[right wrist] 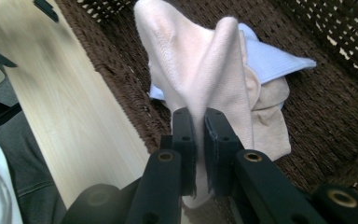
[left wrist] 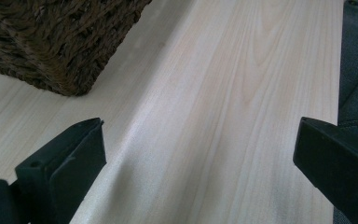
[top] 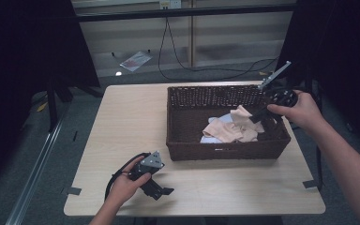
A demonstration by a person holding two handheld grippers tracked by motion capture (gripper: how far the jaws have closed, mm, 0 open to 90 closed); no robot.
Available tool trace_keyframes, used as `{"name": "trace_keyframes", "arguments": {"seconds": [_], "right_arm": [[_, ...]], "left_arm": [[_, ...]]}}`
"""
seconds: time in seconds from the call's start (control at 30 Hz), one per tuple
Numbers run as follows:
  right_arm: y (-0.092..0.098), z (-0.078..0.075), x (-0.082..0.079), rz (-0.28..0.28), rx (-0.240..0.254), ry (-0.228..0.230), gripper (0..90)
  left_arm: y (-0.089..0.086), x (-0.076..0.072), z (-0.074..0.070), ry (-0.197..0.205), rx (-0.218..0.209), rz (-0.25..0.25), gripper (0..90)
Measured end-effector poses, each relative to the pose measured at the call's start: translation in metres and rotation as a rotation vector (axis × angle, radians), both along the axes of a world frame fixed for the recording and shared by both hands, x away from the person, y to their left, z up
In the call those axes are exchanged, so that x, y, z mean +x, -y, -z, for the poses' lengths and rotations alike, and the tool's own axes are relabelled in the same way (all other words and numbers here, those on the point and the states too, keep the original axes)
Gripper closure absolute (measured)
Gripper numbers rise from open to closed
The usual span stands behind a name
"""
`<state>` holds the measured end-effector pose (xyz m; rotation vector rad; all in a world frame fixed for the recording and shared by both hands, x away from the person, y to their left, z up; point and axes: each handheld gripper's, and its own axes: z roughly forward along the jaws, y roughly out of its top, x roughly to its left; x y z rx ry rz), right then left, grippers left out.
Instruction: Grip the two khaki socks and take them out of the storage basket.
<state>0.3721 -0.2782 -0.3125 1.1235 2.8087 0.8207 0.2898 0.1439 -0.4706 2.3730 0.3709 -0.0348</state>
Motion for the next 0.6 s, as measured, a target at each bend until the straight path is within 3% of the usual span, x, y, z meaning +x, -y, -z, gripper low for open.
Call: {"name": "trace_keyframes", "arguments": {"seconds": [0.2,0.27,0.3,0.37,0.6], "right_arm": [[-0.001,-0.011,-0.009,-0.037,-0.014,0.001,84.8],[-0.001,-0.012,-0.012,-0.048,-0.013,-0.002,84.7],[-0.002,-0.013,-0.013,-0.057,-0.014,-0.004,84.7],[-0.002,-0.016,-0.017,-0.072,-0.011,-0.003,84.7],[-0.002,-0.025,-0.034,-0.137,0.03,0.008,84.7]], "left_arm": [[0.0,0.0,0.0,0.005,0.008,0.007,1.9],[0.0,0.001,0.0,-0.021,0.005,0.013,2.0],[0.001,-0.001,0.001,-0.003,-0.008,-0.01,2.0],[0.001,-0.001,0.001,-0.008,-0.009,-0.01,2.0],[0.001,-0.001,0.001,-0.007,-0.004,-0.013,2.0]]}}
